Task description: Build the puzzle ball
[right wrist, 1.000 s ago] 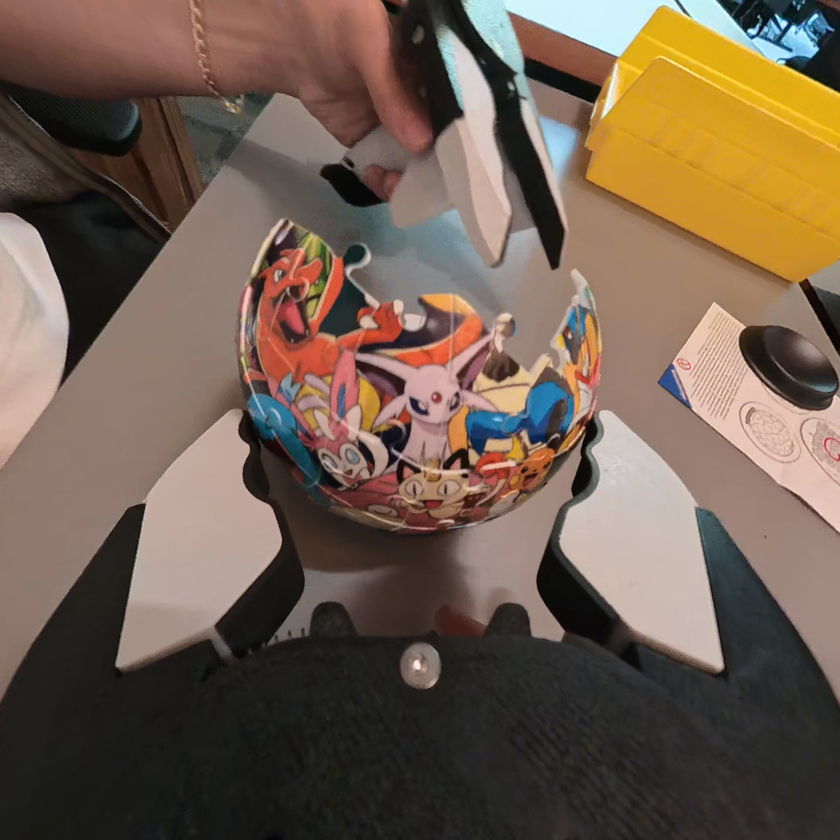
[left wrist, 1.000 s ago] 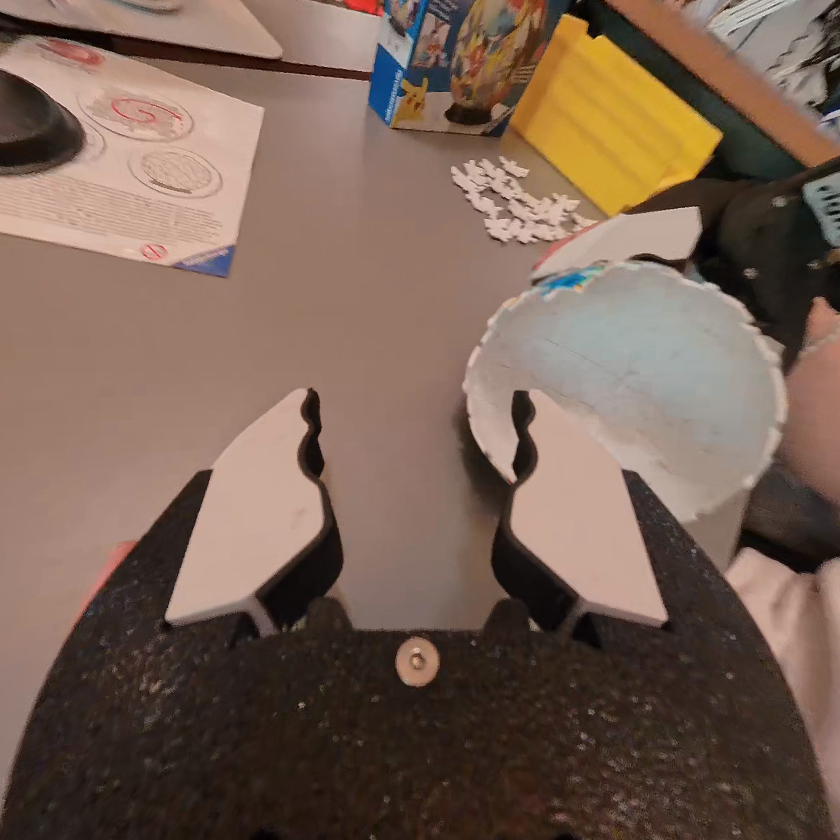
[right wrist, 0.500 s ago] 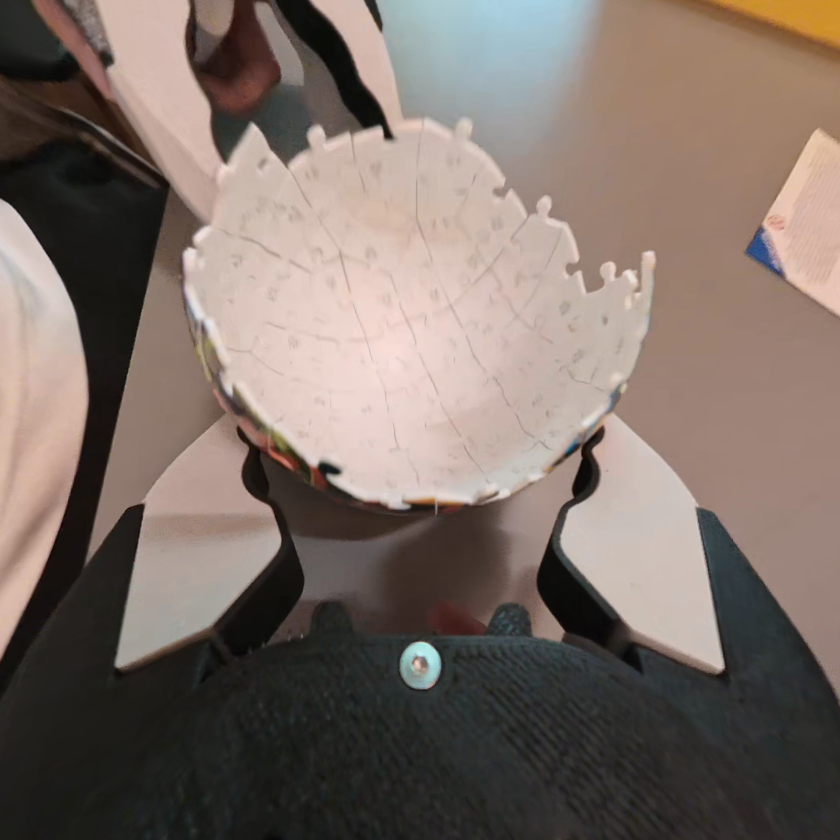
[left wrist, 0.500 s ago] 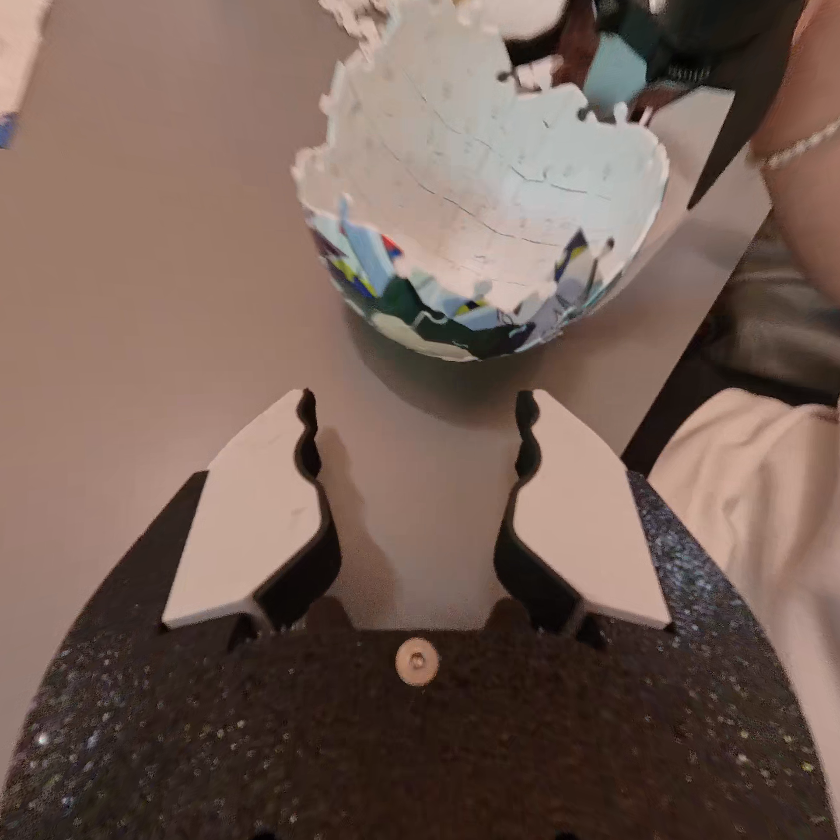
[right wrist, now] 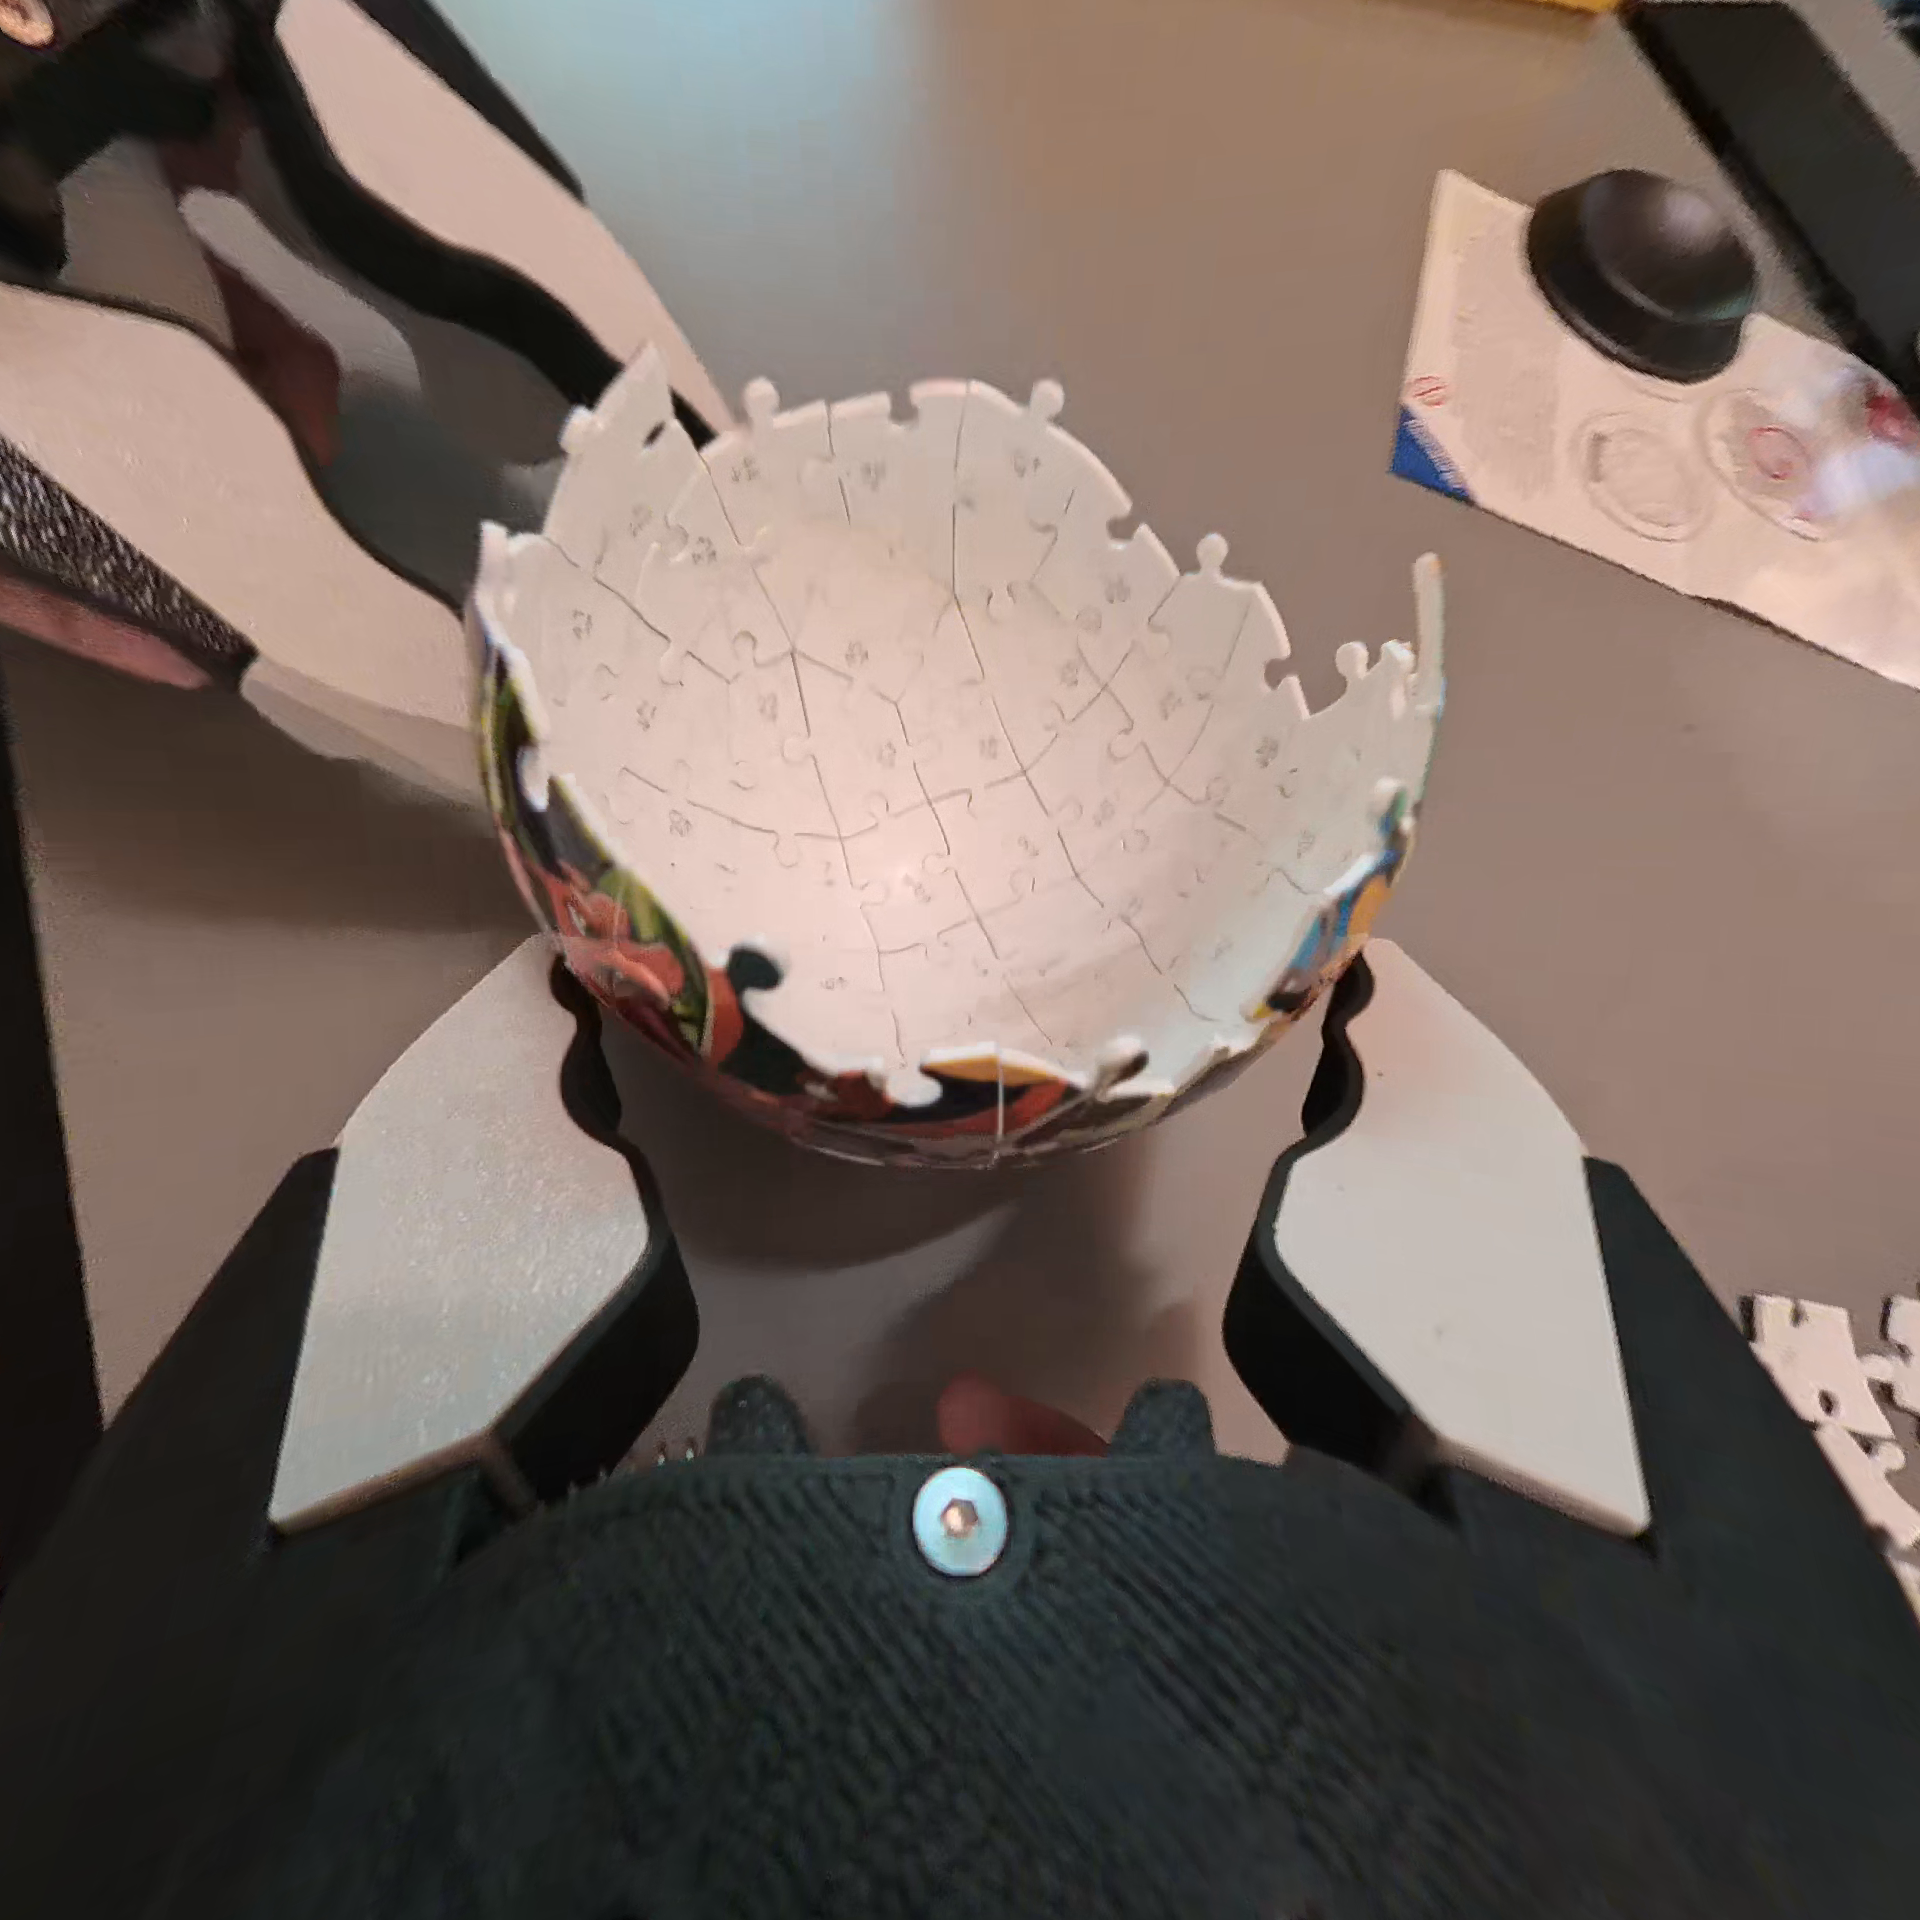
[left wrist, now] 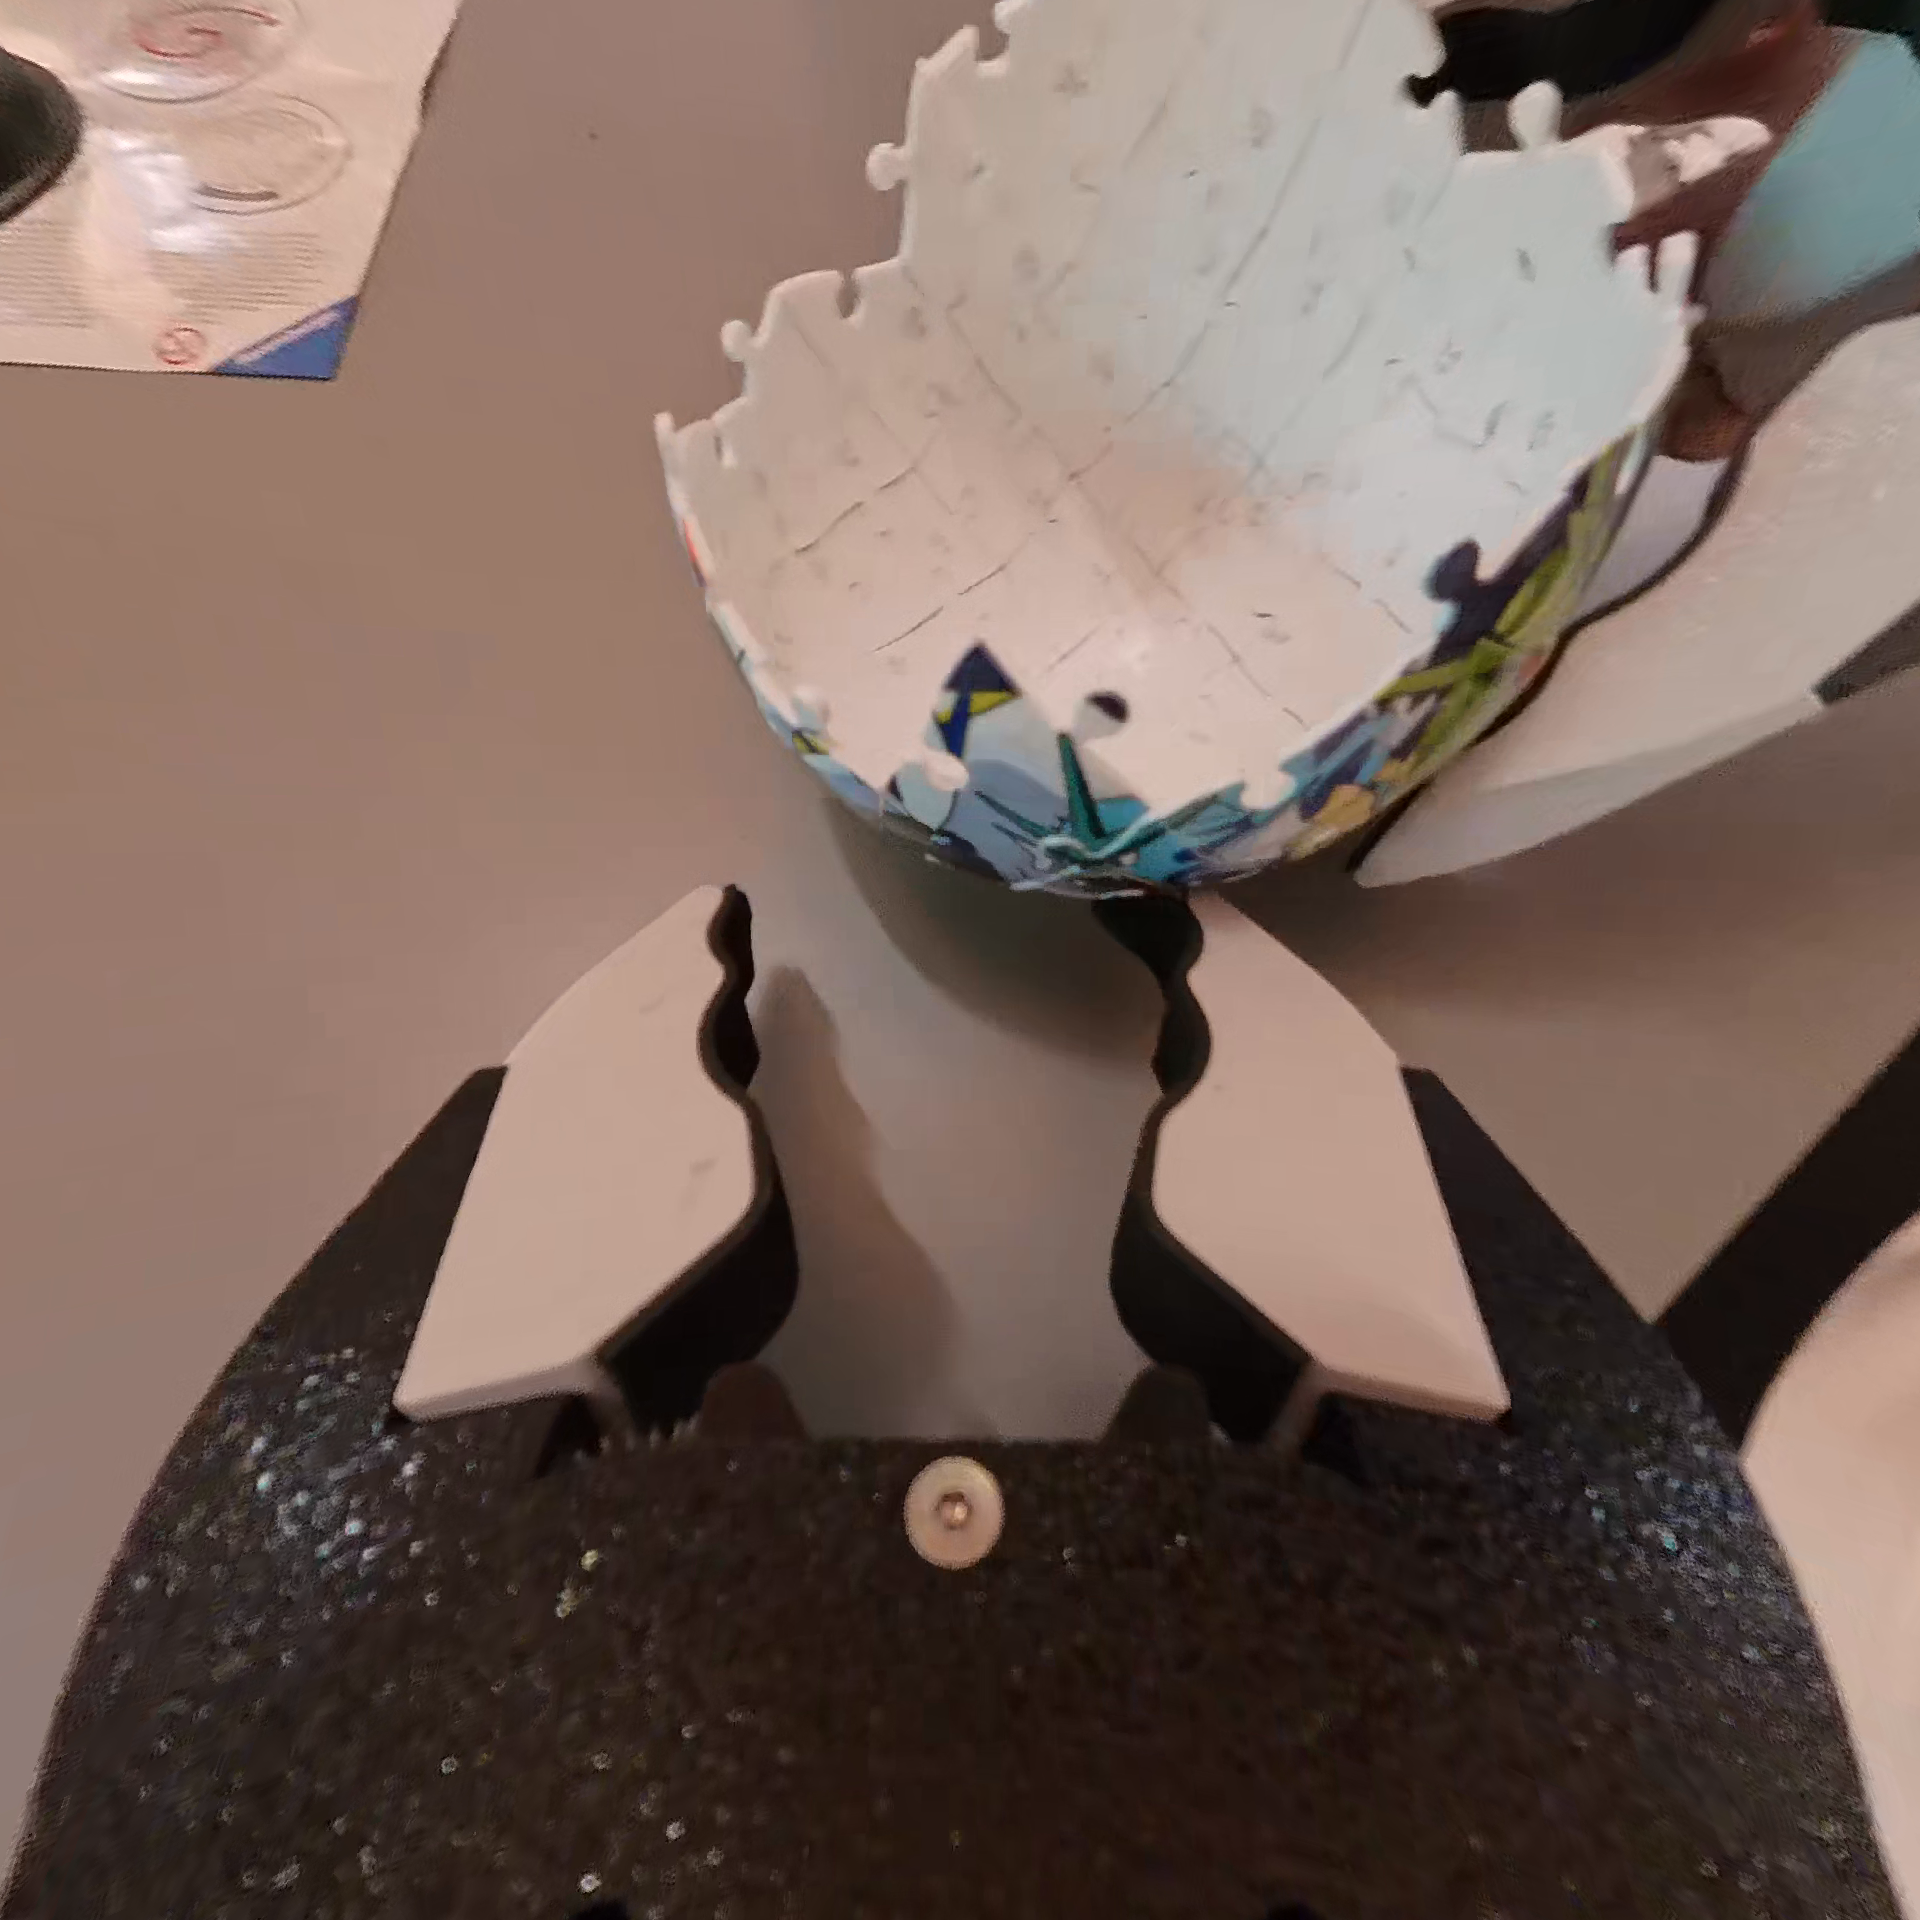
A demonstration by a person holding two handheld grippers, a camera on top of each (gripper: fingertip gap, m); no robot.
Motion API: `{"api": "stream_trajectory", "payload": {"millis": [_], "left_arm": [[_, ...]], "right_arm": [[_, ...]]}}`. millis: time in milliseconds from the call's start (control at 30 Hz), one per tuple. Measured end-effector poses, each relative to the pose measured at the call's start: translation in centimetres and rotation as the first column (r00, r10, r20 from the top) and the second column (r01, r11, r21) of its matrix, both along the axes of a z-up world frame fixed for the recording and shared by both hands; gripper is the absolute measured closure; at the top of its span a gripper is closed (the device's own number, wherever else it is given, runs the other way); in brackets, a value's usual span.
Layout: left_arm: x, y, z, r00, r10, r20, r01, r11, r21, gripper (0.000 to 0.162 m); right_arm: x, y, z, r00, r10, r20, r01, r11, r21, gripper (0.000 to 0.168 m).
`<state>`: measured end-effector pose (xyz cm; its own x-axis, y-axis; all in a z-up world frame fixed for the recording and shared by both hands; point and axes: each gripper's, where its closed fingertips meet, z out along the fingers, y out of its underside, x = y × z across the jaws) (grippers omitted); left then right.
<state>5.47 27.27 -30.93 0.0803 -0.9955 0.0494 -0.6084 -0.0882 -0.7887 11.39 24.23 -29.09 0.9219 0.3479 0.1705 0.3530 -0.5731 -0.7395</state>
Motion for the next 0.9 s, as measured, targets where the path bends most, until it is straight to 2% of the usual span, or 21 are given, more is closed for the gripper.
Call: {"api": "stream_trajectory", "payload": {"millis": [133, 267, 333, 500, 600, 733, 900], "left_arm": [[1.2, 1.5, -0.1, 0.998, 0.07, -0.005, -0.07, 0.998, 0.012, 0.093], [2.3, 1.8, -0.1, 0.995, 0.101, -0.002, -0.101, 0.995, 0.01, 0.094], [3.0, 2.0, 0.1, 0.994, 0.111, 0.011, -0.111, 0.994, -0.004, 0.095], [4.2, 3.1, 0.0, 0.993, 0.121, 0.007, -0.121, 0.993, 0.017, 0.103], [4.6, 3.6, -0.4, 0.993, 0.12, -0.023, -0.119, 0.992, 0.027, 0.104], [5.3, 4.0, -0.1, 0.991, 0.135, -0.002, -0.135, 0.991, 0.017, 0.105], [5.6, 4.6, -0.5, 0.985, 0.168, -0.029, -0.167, 0.985, 0.029, 0.105]], "right_arm": [[1.0, 1.3, 0.8, 0.992, -0.122, 0.007, 0.121, 0.989, 0.084, 0.036], [1.0, 2.0, 1.8, 0.991, -0.135, -0.012, 0.135, 0.974, 0.182, 0.029], [0.9, 1.8, 1.5, 0.993, -0.118, -0.022, 0.12, 0.979, 0.163, 0.023], [1.7, 0.9, 1.1, 0.993, -0.096, -0.061, 0.102, 0.99, 0.1, 0.023], [1.7, 0.1, 1.4, 0.989, -0.056, -0.137, 0.066, 0.995, 0.076, 0.023], [2.3, -0.3, 1.8, 0.959, -0.052, -0.278, 0.072, 0.995, 0.063, 0.029], [2.9, -0.8, 1.7, 0.927, -0.032, -0.373, 0.054, 0.997, 0.049, 0.043]]}}
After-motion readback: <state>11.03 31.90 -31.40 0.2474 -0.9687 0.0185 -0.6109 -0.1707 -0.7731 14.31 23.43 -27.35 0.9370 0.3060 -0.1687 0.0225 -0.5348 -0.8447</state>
